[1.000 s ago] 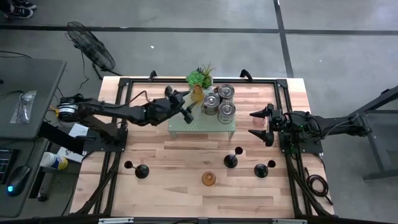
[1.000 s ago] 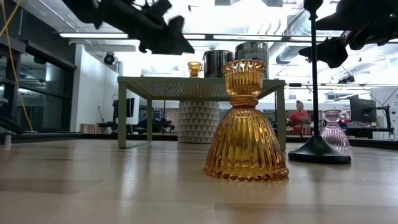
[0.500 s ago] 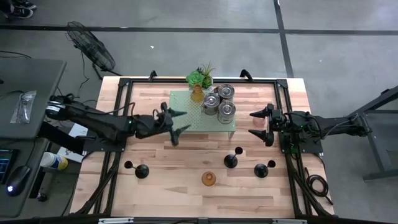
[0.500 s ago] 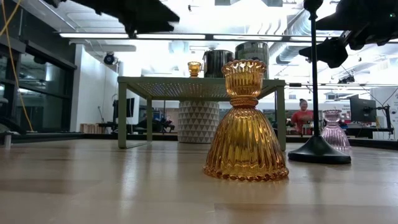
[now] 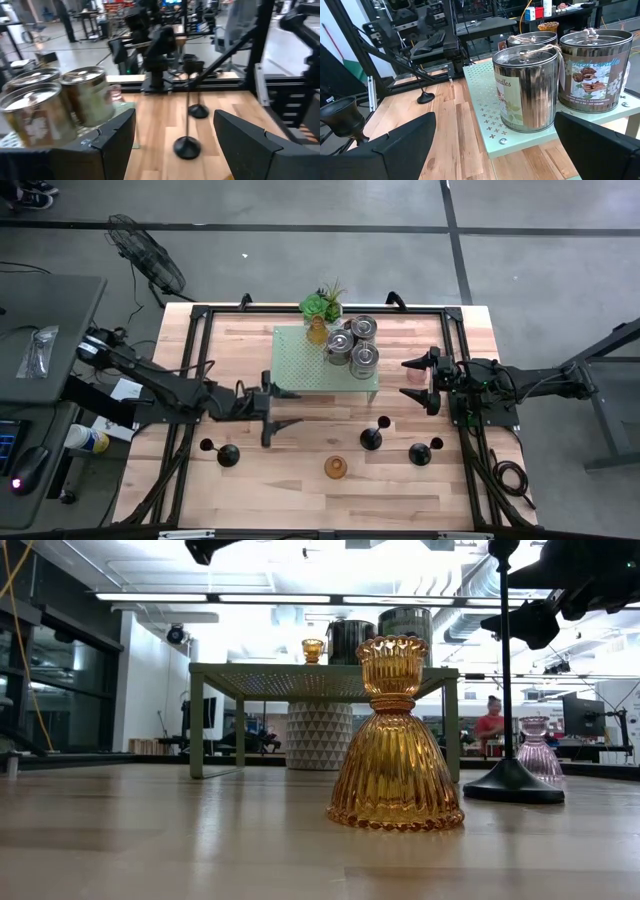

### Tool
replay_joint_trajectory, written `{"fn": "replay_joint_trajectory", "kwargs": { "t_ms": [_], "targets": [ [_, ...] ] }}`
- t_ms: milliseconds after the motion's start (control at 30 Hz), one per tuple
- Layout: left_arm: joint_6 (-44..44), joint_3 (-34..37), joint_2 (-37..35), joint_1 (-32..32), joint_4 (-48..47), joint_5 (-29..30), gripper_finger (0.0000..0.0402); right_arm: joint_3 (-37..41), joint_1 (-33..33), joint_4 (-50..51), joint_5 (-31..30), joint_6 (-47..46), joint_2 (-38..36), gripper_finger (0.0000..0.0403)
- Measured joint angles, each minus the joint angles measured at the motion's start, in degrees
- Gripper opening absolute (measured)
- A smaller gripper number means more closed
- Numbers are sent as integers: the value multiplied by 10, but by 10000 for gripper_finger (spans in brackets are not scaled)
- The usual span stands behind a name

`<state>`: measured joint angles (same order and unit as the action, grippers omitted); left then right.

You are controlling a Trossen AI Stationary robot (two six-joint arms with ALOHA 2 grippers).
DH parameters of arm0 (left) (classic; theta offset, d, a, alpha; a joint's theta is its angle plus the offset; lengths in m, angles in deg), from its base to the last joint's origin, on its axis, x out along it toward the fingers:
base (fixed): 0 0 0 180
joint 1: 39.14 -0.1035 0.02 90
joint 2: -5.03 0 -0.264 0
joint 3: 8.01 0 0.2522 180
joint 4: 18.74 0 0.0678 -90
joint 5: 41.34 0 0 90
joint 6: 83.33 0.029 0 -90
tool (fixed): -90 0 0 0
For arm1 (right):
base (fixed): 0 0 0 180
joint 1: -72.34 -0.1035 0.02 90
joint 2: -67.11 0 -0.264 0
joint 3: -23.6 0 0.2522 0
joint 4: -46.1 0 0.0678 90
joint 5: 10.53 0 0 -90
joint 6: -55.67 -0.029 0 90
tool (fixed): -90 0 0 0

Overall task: Pick & Place candle stick holders
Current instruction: Put the gold glass candle holder on the shelf

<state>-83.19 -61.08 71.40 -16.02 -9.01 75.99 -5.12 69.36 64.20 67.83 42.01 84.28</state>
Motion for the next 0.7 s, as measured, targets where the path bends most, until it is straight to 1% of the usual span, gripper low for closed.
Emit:
{"fn": "replay_joint_trajectory", "kwargs": {
  "t_ms": [133,500,700],
  "targets": [
    [0,0,1,14,0,2,262,0,0,0,0,0,0,400],
    [-6,-1,27,13,12,2,262,0,0,0,0,0,0,400],
    [-6,-1,62,13,81,3,262,0,0,0,0,0,0,400]
  ]
}}
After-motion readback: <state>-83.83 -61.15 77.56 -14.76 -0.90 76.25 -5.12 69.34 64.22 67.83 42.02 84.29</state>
